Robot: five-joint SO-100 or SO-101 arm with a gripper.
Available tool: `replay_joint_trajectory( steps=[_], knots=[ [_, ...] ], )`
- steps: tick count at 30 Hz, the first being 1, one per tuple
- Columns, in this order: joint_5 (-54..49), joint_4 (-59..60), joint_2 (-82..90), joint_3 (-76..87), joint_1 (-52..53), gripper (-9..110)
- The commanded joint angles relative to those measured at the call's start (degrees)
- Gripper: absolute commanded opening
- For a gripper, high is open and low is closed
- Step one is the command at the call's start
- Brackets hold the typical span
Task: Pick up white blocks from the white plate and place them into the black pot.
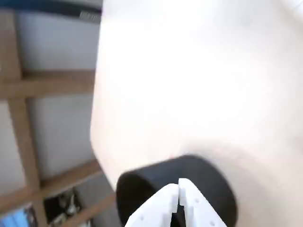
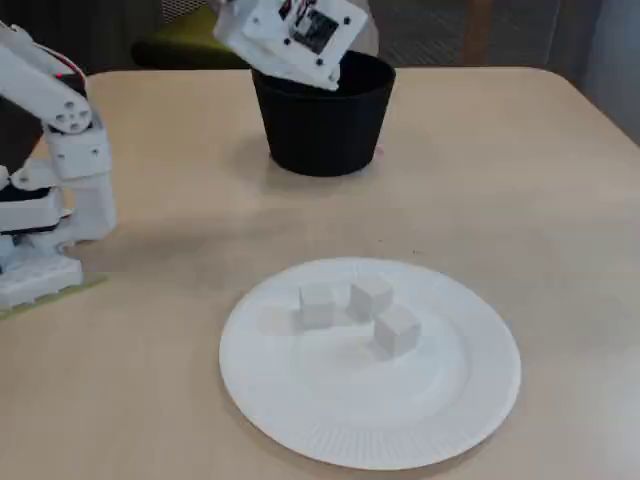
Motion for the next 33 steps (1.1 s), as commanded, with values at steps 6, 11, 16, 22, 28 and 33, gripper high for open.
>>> replay_joint_trajectory(
  steps=[6, 11, 16, 22, 28, 33],
  knots=[
    [-16.7, 12.04, 4.39, -2.72, 25.58, -2],
    [-21.71, 10.55, -3.96, -4.48, 29.53, -2],
    [-26.63, 9.49, -15.38, -10.37, 31.64, -2],
    [-31.03, 8.96, -27.25, -20.13, 32.43, -2],
    [-34.28, 7.82, -39.55, -28.92, 34.28, -2],
    [-35.33, 5.8, -42.36, -29.36, 36.65, 19]
  ],
)
